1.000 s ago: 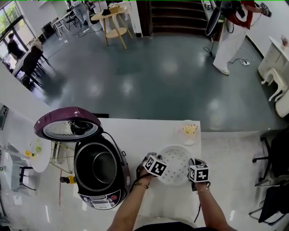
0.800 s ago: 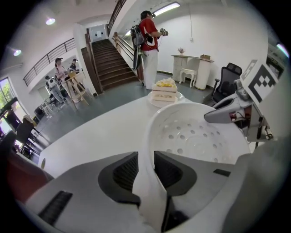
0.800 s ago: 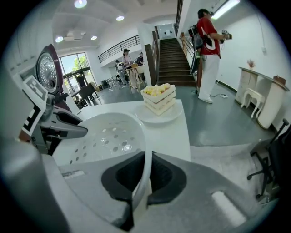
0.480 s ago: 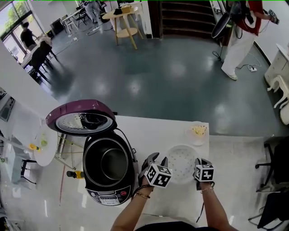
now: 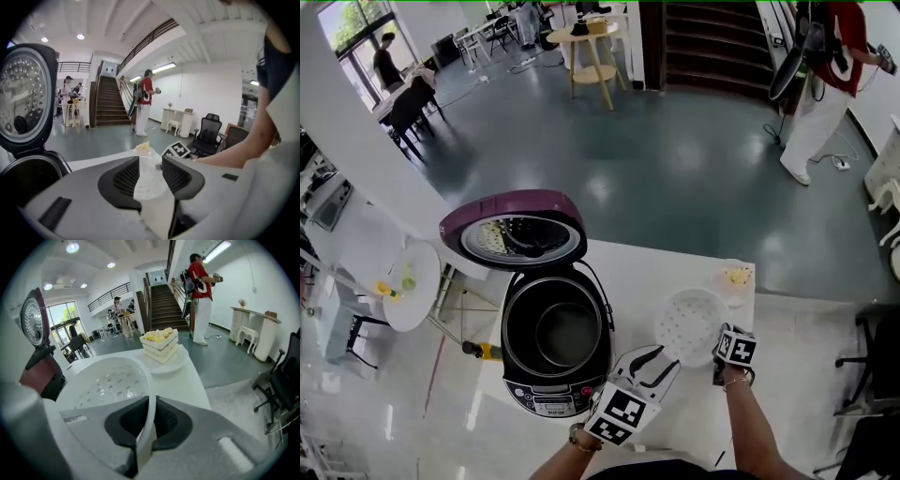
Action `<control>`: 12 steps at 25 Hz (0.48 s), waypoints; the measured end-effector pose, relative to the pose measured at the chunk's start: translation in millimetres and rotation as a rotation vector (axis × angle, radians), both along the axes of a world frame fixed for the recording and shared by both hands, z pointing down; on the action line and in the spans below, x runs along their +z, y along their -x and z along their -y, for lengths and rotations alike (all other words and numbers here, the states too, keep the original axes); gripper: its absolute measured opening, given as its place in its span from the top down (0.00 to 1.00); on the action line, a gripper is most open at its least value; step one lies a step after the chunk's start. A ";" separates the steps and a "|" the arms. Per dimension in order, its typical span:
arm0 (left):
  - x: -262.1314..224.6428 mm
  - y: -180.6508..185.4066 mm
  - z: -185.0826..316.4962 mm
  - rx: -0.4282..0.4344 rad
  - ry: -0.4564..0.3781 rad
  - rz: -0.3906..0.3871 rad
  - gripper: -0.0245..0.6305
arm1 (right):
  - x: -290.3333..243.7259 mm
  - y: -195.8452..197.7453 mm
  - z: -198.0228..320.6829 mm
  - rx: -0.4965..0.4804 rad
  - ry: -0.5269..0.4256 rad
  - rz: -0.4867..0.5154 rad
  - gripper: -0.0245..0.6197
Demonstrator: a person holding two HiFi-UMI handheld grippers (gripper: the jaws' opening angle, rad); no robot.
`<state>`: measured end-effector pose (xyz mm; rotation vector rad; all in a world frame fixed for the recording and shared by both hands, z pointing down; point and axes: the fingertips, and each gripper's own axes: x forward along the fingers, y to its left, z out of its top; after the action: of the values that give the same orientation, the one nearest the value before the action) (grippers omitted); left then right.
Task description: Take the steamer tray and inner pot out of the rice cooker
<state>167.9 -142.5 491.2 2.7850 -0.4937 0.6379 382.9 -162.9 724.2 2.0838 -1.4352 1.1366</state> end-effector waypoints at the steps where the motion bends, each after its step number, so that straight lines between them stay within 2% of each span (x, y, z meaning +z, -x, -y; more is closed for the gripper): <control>1: -14.2 8.4 -3.3 0.012 -0.008 -0.033 0.73 | 0.0 2.4 3.5 0.010 -0.001 -0.007 0.95; 3: -37.2 28.5 -4.2 0.009 -0.041 -0.069 0.73 | -2.1 5.9 10.4 0.022 -0.002 -0.024 0.95; 5: -53.5 53.3 3.3 -0.035 -0.098 -0.067 0.73 | -4.1 8.5 14.7 0.036 0.000 -0.033 0.95; 10: -72.9 126.2 37.0 -0.232 -0.183 -0.044 0.73 | -1.4 21.0 25.9 0.099 -0.010 -0.005 0.95; 12: -71.3 158.5 52.4 -0.314 -0.209 -0.005 0.73 | -1.2 26.3 33.3 0.116 -0.015 -0.003 0.95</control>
<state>9.3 -194.8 419.9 2.8051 -1.0245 0.5336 356.6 -196.2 723.0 2.2028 -1.3407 1.1694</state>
